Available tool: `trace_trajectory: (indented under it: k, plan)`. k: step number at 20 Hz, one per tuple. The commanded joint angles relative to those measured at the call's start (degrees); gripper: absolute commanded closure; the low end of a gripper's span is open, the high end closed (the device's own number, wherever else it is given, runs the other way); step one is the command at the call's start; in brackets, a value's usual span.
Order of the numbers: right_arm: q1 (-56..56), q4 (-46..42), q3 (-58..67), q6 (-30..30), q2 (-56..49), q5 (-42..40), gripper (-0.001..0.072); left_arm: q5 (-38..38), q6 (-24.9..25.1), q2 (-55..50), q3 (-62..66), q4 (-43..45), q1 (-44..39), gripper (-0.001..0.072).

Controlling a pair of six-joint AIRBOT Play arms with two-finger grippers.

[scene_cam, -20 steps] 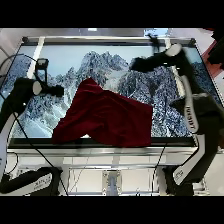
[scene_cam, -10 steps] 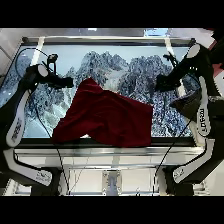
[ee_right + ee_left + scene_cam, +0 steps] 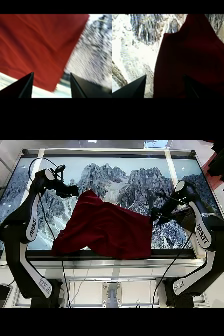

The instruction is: Fold the shirts.

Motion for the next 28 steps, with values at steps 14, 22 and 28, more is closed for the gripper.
trace_trajectory:
  k: [14,22,28]
  plan:
    - [-0.4,7.1,-4.0,-0.7,3.8,-11.9,0.0185,-3.0,0.4,-3.7,3.9,-1.2,0.0,0.0191]
    - [-3.3,2.5,-9.0,1.6,9.7,-14.5,0.0185,-3.7,0.4,-3.7,3.9,-3.6,0.0,0.0191]
    - [-2.3,10.4,-19.4,1.0,8.9,-27.2,0.0186,-3.7,1.0,-3.7,3.9,-3.6,0.0,0.0191]
